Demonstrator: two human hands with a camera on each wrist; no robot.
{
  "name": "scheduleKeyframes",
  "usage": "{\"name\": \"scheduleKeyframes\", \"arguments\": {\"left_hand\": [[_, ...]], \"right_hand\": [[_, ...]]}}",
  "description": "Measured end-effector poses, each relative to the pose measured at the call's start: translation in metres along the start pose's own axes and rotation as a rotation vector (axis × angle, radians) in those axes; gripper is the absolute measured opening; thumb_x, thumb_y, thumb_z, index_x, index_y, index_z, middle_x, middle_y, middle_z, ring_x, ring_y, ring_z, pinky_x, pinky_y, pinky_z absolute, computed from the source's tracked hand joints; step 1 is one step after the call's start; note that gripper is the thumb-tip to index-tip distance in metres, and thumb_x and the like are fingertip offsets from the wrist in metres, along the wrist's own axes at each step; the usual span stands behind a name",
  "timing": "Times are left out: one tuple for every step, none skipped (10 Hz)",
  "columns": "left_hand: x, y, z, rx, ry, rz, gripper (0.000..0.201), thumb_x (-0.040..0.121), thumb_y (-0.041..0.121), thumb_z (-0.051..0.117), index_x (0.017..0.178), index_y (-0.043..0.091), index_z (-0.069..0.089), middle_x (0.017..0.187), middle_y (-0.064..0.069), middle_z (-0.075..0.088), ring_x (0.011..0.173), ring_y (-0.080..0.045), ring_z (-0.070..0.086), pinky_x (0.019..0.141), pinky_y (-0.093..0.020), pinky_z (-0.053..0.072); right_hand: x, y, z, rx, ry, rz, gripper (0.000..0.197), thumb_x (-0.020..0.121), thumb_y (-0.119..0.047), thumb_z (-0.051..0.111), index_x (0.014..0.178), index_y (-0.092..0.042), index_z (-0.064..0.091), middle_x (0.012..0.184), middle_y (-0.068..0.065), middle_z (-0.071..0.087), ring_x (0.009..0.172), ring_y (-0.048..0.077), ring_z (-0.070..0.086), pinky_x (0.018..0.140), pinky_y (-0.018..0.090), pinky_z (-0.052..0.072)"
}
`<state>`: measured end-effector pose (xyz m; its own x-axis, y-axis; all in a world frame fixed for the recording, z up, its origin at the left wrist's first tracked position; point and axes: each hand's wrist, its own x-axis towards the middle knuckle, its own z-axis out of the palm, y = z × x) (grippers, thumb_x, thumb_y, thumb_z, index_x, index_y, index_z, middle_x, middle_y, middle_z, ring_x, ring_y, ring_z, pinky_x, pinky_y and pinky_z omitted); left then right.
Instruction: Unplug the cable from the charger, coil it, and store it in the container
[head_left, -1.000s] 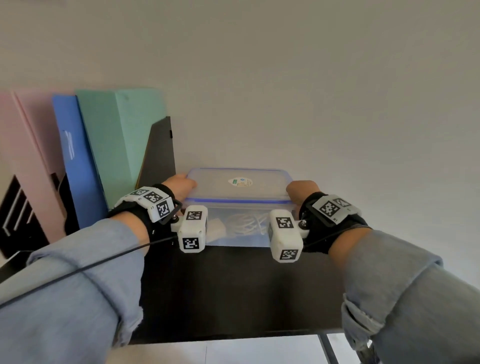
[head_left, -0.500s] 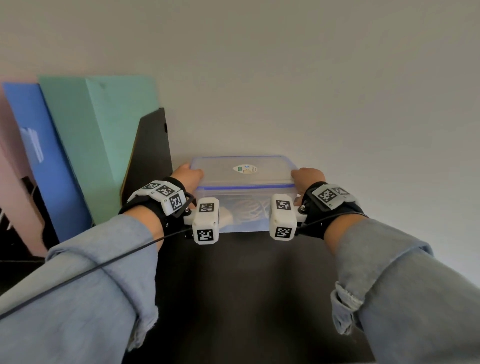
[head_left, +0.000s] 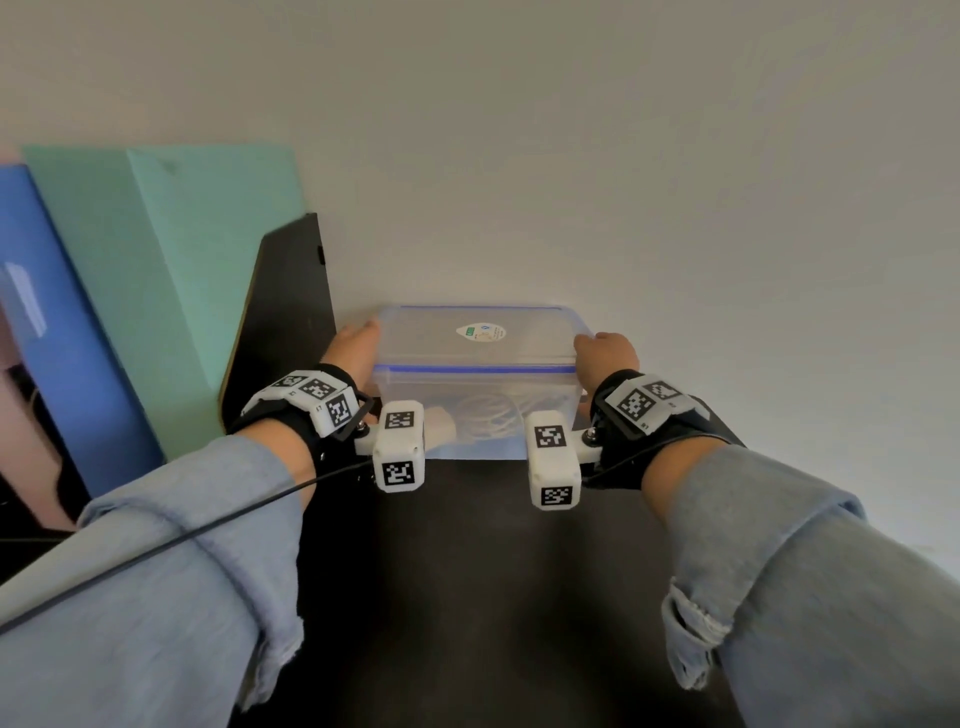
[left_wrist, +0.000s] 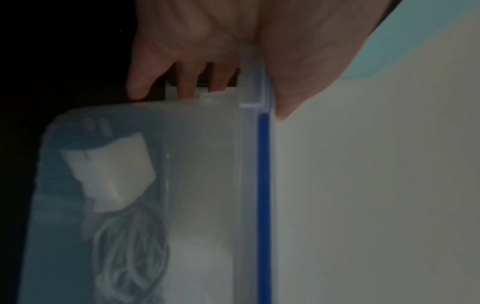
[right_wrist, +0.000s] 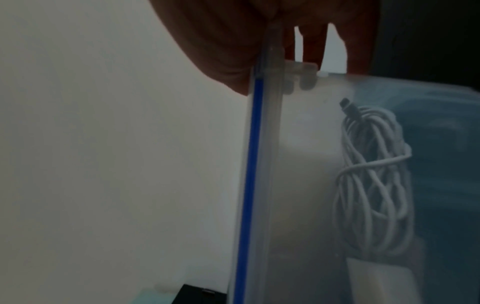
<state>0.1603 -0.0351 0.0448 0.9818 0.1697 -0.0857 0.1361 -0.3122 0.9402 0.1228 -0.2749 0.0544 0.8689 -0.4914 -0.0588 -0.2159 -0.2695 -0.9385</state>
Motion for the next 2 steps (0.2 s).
{"name": "scheduleKeyframes", "arguments": {"left_hand": [[-0.007, 0.002, -0.005, -0.173, 0.114, -0.064, 0.087, 0.066, 0.063, 0.037, 0.137, 0.014, 0.039, 0.142, -0.014, 0.045, 0.125, -0.035, 0.046, 0.107, -0.05, 0.035], [-0.021, 0.008, -0.009, -0.216, 0.227, 0.06, 0.075, 0.084, 0.052, 0.041, 0.145, 0.012, 0.027, 0.149, -0.015, 0.034, 0.133, -0.036, 0.037, 0.109, -0.052, 0.031]], "right_hand": [[-0.007, 0.0, -0.011, 0.07, 0.026, 0.017, 0.053, 0.095, -0.028, 0.04, 0.142, -0.004, 0.032, 0.143, 0.015, 0.043, 0.13, 0.032, 0.043, 0.102, 0.034, 0.035], [-0.014, -0.003, -0.023, 0.153, 0.159, -0.033, 0.055, 0.093, -0.033, 0.045, 0.143, -0.014, 0.032, 0.146, 0.011, 0.041, 0.13, 0.03, 0.043, 0.105, 0.037, 0.034]]}}
